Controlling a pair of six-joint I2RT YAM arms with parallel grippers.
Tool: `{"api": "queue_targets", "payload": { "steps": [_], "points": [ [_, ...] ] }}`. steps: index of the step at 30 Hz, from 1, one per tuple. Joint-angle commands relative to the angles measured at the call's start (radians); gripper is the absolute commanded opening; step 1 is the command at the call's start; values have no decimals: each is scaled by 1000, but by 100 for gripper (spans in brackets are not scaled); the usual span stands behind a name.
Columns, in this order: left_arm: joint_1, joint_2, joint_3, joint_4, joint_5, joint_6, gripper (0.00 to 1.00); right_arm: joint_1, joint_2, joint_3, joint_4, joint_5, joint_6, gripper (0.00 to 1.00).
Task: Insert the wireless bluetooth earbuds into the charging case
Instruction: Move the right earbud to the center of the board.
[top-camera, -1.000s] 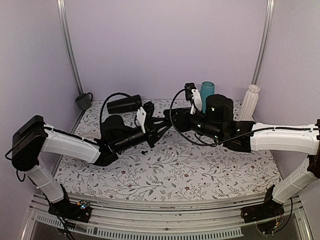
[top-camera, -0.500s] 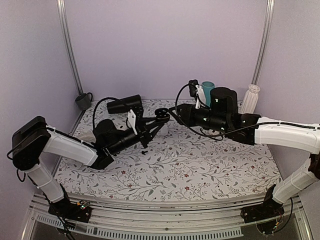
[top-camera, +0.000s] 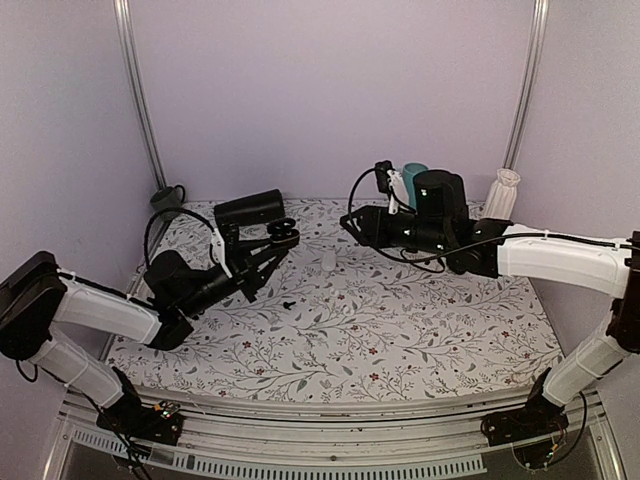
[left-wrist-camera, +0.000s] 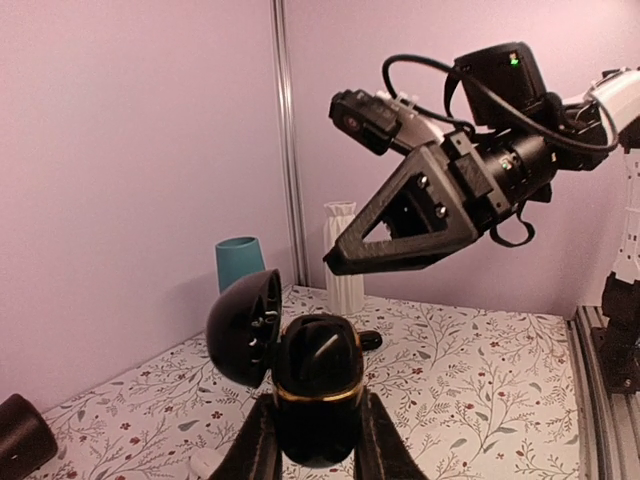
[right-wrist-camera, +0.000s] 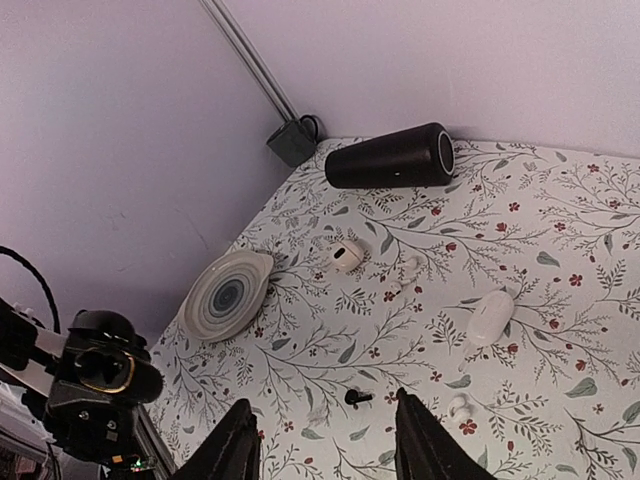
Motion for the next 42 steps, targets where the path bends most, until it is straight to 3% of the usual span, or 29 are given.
{"api": "queue_targets", "payload": {
  "steps": [1,6,11,19,30,42],
  "points": [
    [58,-94,-75,95,107,-9,0,-4,108,71,-36,-77,-48,47],
    [120,-193,-128,124,240,-61,0,-3,236,144,-52,-147,-52,47],
    [166,-291,-158,104,281,-104,0,0,395,253,-113,-196,-60,45],
    [210,-421,-173,26,248,-122,0,60,638,509,-310,-152,-104,44],
    [242,-462,-179,-27,211,-159,0,83,910,756,-440,-263,-229,40],
    [248,-432,-175,-2,221,-195,0,80,966,785,-413,-253,-322,42]
  ]
}}
